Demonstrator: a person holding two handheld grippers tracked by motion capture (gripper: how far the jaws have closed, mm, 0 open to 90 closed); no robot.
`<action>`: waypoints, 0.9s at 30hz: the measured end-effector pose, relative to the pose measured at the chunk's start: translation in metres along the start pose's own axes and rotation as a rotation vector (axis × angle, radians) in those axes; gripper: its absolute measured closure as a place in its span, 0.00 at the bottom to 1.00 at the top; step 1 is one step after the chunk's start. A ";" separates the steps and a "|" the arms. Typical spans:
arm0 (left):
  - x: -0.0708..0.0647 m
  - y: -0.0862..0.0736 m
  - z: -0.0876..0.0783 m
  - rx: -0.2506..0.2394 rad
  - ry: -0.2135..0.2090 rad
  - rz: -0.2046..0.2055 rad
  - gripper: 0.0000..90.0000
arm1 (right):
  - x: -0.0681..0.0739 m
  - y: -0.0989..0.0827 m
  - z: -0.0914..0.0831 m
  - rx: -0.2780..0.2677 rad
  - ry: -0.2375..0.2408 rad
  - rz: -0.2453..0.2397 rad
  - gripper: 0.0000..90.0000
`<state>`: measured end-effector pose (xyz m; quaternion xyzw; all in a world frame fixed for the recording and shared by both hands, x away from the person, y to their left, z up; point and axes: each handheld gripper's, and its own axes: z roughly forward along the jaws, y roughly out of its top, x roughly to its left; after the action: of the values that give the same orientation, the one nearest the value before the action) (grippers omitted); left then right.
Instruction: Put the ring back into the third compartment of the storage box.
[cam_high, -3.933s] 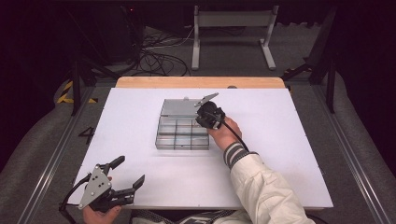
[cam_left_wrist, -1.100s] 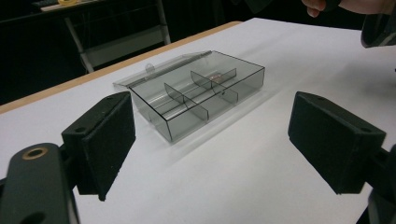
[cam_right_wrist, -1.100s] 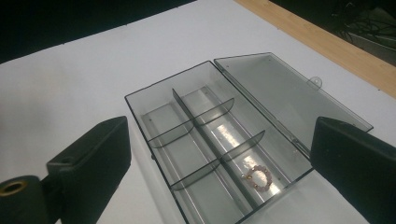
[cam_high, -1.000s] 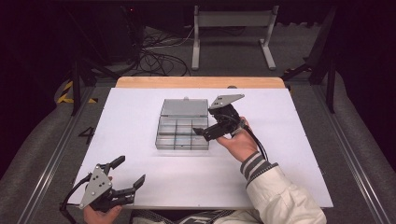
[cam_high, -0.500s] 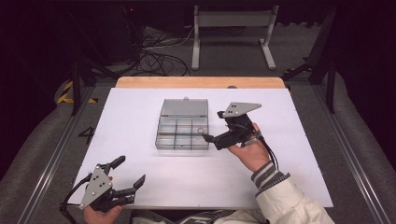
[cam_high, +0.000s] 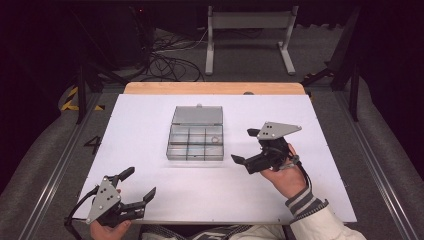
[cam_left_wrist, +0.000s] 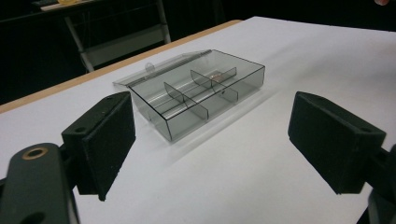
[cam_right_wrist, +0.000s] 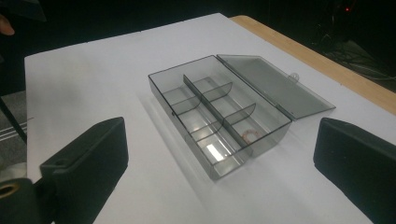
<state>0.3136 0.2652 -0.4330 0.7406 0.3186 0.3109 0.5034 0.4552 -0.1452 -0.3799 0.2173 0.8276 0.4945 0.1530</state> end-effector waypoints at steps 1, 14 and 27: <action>0.000 0.000 0.000 0.000 0.000 0.000 0.17 | 0.000 -0.003 -0.002 -0.002 -0.001 0.001 0.05; 0.000 0.000 0.001 0.004 0.002 0.008 0.17 | -0.001 -0.043 -0.025 -0.008 -0.023 0.044 0.04; -0.001 0.000 0.002 0.005 0.000 0.004 0.17 | -0.002 -0.080 -0.037 -0.034 -0.027 0.094 0.04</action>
<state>0.3142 0.2636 -0.4341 0.7424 0.3177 0.3113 0.5010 0.4232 -0.2071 -0.4333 0.2597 0.8059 0.5120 0.1444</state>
